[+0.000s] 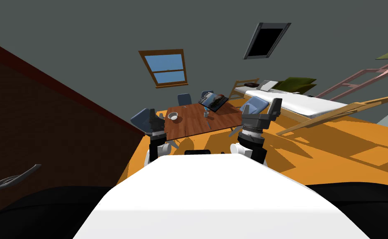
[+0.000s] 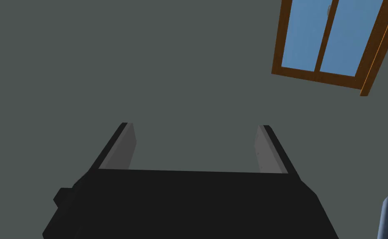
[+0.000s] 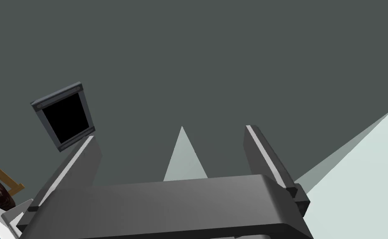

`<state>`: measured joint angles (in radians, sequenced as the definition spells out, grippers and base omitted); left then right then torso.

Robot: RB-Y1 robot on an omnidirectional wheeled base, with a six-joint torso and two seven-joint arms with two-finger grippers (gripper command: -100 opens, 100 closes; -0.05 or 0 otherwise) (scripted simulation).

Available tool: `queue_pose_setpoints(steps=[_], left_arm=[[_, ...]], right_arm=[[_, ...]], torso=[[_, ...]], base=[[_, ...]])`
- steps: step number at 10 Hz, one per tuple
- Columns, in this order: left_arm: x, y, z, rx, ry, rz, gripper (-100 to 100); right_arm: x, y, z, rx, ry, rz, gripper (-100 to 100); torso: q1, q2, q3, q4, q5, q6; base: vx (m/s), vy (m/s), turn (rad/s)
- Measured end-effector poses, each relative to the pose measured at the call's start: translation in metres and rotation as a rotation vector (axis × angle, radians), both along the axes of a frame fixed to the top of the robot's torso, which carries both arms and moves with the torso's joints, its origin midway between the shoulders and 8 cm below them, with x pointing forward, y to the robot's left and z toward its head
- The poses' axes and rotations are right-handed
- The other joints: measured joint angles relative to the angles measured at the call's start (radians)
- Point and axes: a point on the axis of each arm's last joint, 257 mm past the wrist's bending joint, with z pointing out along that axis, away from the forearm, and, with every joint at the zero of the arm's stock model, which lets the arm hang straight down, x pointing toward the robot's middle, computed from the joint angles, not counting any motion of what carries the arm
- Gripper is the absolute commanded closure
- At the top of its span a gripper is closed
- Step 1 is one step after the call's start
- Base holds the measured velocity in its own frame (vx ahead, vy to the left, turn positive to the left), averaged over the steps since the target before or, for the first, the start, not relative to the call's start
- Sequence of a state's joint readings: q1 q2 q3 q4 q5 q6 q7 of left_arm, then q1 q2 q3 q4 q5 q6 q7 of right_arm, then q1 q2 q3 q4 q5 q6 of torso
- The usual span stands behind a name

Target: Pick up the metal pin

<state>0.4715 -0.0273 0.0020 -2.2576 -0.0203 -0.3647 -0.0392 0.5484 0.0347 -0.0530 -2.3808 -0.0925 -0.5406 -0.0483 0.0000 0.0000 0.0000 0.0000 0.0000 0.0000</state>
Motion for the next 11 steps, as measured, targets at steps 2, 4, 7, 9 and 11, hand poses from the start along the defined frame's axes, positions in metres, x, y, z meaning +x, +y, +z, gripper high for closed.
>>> queue_pose_setpoints(steps=[2,4,7,9,11], left_arm=[[0.004,-0.006,-0.009,0.039,0.024,-0.026,-100],[0.013,-0.011,-0.023,0.076,0.059,-0.055,-100],[0.026,-0.015,-0.053,0.109,0.129,-0.091,-100],[0.036,-0.016,-0.078,0.115,0.181,-0.107,-100],[0.043,-0.016,-0.094,0.115,0.217,-0.115,-100]], right_arm=[[0.000,0.000,0.000,0.000,0.000,0.000,0],[0.000,0.000,0.000,0.000,0.000,0.000,0],[0.000,0.000,0.000,0.000,0.000,0.000,0],[0.000,0.000,0.000,0.000,0.000,0.000,0],[0.000,0.000,0.000,0.000,0.000,0.000,0]], torso=[[0.002,0.001,0.000,0.000,0.000,0.000],[0.004,0.002,0.001,0.000,0.001,0.000],[0.005,0.003,0.002,0.001,0.001,0.000],[0.006,0.005,0.003,0.001,0.001,0.000],[0.003,0.003,0.002,0.001,0.001,0.000]], base=[[-0.021,0.031,-0.037],[-0.046,0.054,-0.045],[-0.054,0.072,-0.052],[-0.062,0.065,-0.057],[-0.050,0.050,-0.055]])
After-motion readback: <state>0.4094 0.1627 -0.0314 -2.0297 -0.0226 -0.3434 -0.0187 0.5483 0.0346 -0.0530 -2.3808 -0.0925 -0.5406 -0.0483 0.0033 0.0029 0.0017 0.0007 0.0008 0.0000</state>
